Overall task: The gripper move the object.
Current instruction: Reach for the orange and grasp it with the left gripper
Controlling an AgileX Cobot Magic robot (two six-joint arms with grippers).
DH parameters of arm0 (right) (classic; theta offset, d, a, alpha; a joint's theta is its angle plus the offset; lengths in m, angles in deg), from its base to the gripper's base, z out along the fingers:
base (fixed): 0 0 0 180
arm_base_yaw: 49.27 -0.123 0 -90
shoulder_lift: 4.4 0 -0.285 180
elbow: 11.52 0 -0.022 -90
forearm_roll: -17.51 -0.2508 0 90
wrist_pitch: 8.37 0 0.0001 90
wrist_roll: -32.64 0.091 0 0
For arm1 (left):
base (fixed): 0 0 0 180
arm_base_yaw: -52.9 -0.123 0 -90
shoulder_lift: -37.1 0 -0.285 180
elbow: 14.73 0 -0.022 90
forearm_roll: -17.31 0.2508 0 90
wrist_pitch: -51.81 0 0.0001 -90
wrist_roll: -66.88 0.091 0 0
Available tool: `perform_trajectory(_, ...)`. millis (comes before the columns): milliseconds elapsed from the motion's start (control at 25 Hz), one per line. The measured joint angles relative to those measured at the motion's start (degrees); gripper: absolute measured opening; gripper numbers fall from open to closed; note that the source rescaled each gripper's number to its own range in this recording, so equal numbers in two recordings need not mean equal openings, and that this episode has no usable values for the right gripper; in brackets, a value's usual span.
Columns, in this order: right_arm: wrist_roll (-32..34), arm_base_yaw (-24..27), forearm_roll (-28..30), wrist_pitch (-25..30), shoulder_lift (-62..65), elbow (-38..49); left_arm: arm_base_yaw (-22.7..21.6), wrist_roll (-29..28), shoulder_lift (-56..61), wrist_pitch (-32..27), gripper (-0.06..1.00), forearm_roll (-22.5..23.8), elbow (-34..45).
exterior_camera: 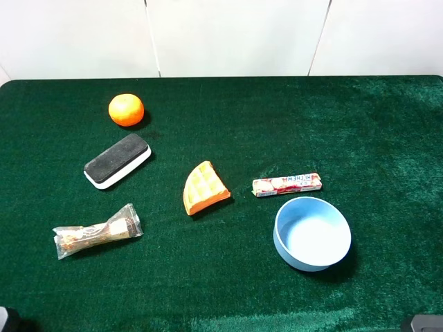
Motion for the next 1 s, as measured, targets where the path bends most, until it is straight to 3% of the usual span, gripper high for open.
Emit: perform_trajectory(1000, 0.0, 0.0, 0.0, 0.0, 0.0, 0.0, 0.0, 0.0, 0.0, 0.0, 1.0, 0.94, 0.0)
